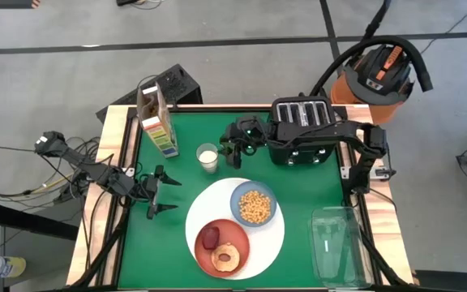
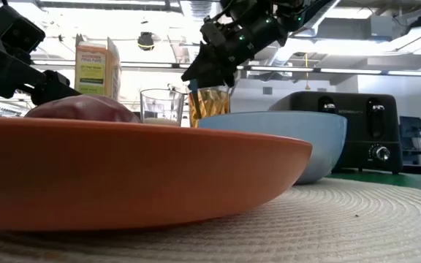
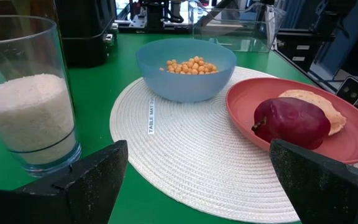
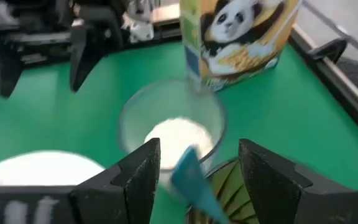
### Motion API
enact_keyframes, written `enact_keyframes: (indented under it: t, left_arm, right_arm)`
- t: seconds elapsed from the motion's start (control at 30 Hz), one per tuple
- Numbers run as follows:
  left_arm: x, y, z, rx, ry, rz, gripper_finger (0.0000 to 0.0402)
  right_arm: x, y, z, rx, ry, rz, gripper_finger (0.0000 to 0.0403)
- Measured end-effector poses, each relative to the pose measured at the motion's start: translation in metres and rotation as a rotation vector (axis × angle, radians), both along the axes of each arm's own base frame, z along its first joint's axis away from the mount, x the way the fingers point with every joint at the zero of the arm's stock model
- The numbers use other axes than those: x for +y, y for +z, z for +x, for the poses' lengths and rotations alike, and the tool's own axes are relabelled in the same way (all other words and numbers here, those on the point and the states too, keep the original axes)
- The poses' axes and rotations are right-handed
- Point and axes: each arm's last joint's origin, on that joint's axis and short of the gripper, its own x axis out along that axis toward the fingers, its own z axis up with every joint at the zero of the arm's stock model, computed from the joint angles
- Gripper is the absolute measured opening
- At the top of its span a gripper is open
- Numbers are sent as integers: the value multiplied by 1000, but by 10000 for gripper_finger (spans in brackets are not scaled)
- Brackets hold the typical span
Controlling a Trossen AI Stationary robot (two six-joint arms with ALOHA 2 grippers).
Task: Arrange a breakfast setting
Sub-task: Put the blue spoon to the right of the blue bowl on the white placemat
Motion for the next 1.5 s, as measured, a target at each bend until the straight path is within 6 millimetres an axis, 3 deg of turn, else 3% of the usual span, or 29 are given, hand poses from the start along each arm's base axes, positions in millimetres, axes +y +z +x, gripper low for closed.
enact_keyframes:
  t: [0.27,0.73,1.2,1.5]
  left_arm:
    - [0,0,0,0,2,0,378]
    - [0,0,0,0,3,1,378]
    - [0,0,0,0,4,1,378]
    - [0,0,0,-1,4,1,378]
  right_arm:
    - [-1,-4,2,6,-7,20,228]
    - [-2,-5,1,18,-9,29,102]
    - [-9,-4,-1,23,-28,27,23]
    - [-11,-2,-4,33,-27,17,19]
